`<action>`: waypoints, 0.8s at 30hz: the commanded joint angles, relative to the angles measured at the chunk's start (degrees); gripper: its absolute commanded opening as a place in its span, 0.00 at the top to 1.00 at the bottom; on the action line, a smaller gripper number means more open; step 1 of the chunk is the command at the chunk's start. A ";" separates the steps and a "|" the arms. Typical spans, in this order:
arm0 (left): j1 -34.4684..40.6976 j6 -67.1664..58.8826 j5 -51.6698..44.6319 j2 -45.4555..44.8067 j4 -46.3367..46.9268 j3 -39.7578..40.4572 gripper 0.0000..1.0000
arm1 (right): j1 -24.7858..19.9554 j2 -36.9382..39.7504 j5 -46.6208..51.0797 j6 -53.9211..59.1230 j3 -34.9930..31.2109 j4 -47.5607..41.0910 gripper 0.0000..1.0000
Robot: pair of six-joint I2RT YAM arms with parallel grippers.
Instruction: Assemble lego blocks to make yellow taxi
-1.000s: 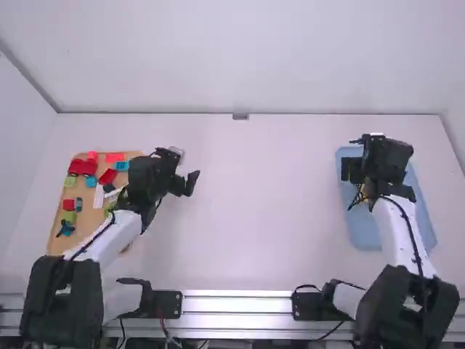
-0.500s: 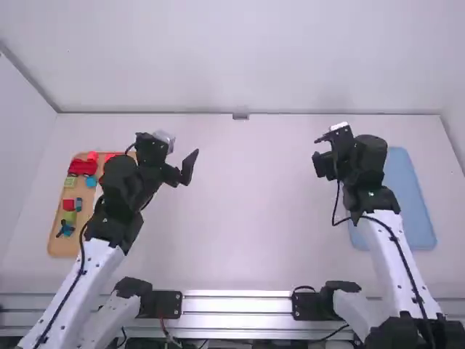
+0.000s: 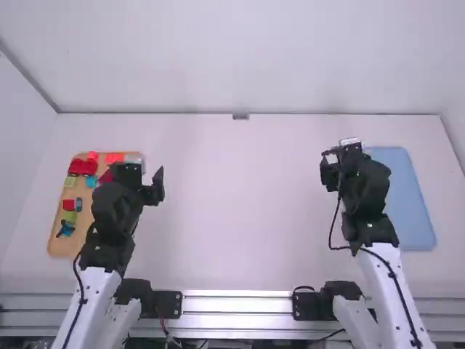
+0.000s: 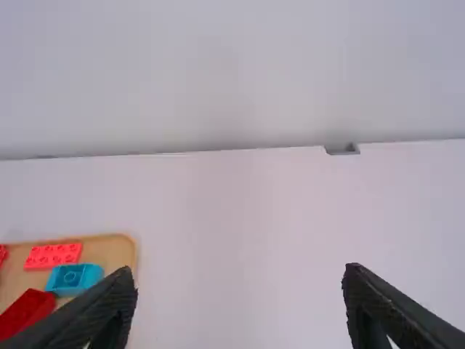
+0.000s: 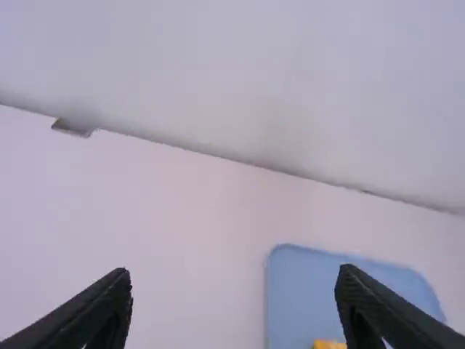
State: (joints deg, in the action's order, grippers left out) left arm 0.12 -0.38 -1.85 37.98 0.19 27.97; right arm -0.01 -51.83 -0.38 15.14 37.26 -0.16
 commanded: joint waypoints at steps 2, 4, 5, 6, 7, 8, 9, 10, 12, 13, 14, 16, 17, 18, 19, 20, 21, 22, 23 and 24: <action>-0.12 0.38 1.85 -4.73 -0.19 -4.38 0.34 | 0.01 4.47 0.38 -6.63 -4.49 0.16 0.33; -0.12 0.38 1.85 -6.87 -0.19 -6.52 0.38 | 0.01 6.51 0.38 -8.68 -6.54 0.16 0.36; -0.12 0.38 1.85 -8.69 -0.19 -8.34 0.41 | 0.01 8.27 0.38 -10.44 -8.29 0.16 0.39; -0.12 0.38 1.85 -10.15 -0.19 -9.80 0.43 | 0.01 9.70 0.38 -11.87 -9.73 0.16 0.42; -0.12 0.38 1.85 -11.62 -0.19 -11.27 0.46 | 0.01 11.15 0.38 -13.32 -11.18 0.16 0.45; -0.12 0.38 1.85 -12.36 -0.19 -12.01 0.47 | 0.01 11.88 0.38 -14.05 -11.91 0.16 0.46; -0.12 0.38 1.85 -14.19 -0.19 -13.84 0.50 | 0.01 13.72 0.38 -15.14 -13.74 0.16 0.49; -0.12 0.38 1.85 -15.64 -0.19 -15.29 0.53 | 0.01 15.19 0.38 -15.14 -15.21 0.16 0.52; -0.12 0.38 1.85 -18.13 -0.19 -17.78 0.57 | 0.01 17.76 0.38 -15.14 -17.78 0.16 0.56; -0.12 0.38 1.85 -19.52 -0.19 -19.17 0.60 | 0.01 19.22 0.38 -15.14 -19.24 0.16 0.59; -0.12 0.38 1.85 -20.87 -0.19 -20.52 0.62 | 0.01 20.66 0.38 -15.14 -20.68 0.16 0.61; -0.12 0.38 1.85 -23.15 -0.19 -22.80 0.66 | 0.01 23.13 0.38 -15.14 -23.15 0.16 0.65; -0.12 0.38 1.85 -24.70 -0.19 -24.35 0.69 | 0.01 24.85 0.38 -15.14 -24.87 0.16 0.68; -0.12 0.38 1.85 -25.61 -0.19 -25.26 0.70 | 0.01 25.86 0.38 -15.14 -25.88 0.16 0.70; -0.12 0.38 1.85 -27.06 -0.19 -26.71 0.73 | 0.01 27.50 0.38 -15.14 -27.52 0.16 0.73; -0.12 0.38 1.85 -27.62 -0.19 -27.27 0.74 | 0.01 28.14 0.38 -15.14 -28.16 0.16 0.74; -0.12 0.38 1.85 -28.71 -0.19 -27.97 0.76 | 0.01 29.40 0.38 -15.14 -29.42 0.16 0.76; -0.12 0.38 1.85 -29.77 -0.19 -27.97 0.78 | 0.01 30.62 0.38 -15.14 -30.64 0.16 0.78; -0.12 0.38 1.85 -30.78 -0.19 -27.97 0.79 | 0.01 31.80 0.38 -15.14 -31.82 0.16 0.81; -0.12 0.38 1.85 -31.28 -0.19 -27.97 0.80 | 0.01 32.38 0.38 -15.14 -32.40 0.16 0.82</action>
State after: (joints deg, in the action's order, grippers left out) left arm 0.12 0.03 -0.14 8.40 -0.25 0.54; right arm -0.01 -20.88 -0.30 0.34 6.28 -0.16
